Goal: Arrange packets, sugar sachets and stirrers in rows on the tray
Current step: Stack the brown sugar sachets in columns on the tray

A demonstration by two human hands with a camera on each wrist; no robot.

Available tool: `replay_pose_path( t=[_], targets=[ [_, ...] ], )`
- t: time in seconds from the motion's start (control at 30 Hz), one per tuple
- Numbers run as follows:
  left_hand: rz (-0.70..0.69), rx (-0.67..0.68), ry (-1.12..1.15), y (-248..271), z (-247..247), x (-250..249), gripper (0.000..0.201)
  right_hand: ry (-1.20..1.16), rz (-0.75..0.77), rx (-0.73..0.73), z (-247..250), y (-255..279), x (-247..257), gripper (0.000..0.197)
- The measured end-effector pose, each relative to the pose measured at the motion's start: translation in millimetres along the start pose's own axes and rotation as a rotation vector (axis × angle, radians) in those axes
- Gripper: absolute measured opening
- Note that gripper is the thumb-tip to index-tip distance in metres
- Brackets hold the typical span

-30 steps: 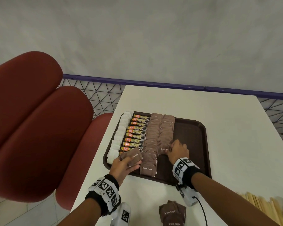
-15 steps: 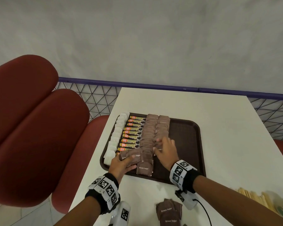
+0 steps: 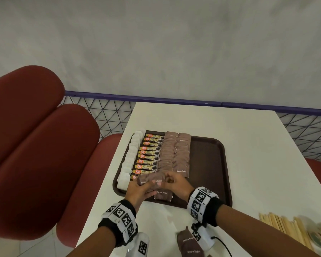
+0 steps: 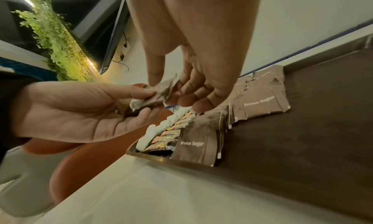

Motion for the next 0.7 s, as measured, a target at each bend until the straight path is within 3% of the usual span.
replay_pose_path(
  t=[0.1, 0.23, 0.3, 0.7],
  targets=[
    [0.041, 0.021, 0.004, -1, -1, 0, 0.024, 0.049, -0.019, -0.027, 3, 1, -4, 0.017],
    [0.047, -0.017, 0.058, -3, 5, -5, 0.018, 0.371, -0.147, -0.337, 38, -6, -19, 0.018],
    [0.029, -0.062, 0.073, -6, 12, -7, 0.021, 0.417, -0.242, -0.406, 55, -9, -30, 0.021],
    [-0.03, -0.111, -0.018, -8, 29, -7, 0.026, 0.708, -0.448, -0.308, 53, -19, -43, 0.035]
  ],
)
Point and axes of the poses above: each hand's wrist, its own y-axis away from the middle knuckle, its own z-axis out of the back of the hand, x = y × z, the point moved 2 cm from there along -y, towards the middle knuckle, and after that the axes turned 9 degrees about y, right-handed, at the moved point
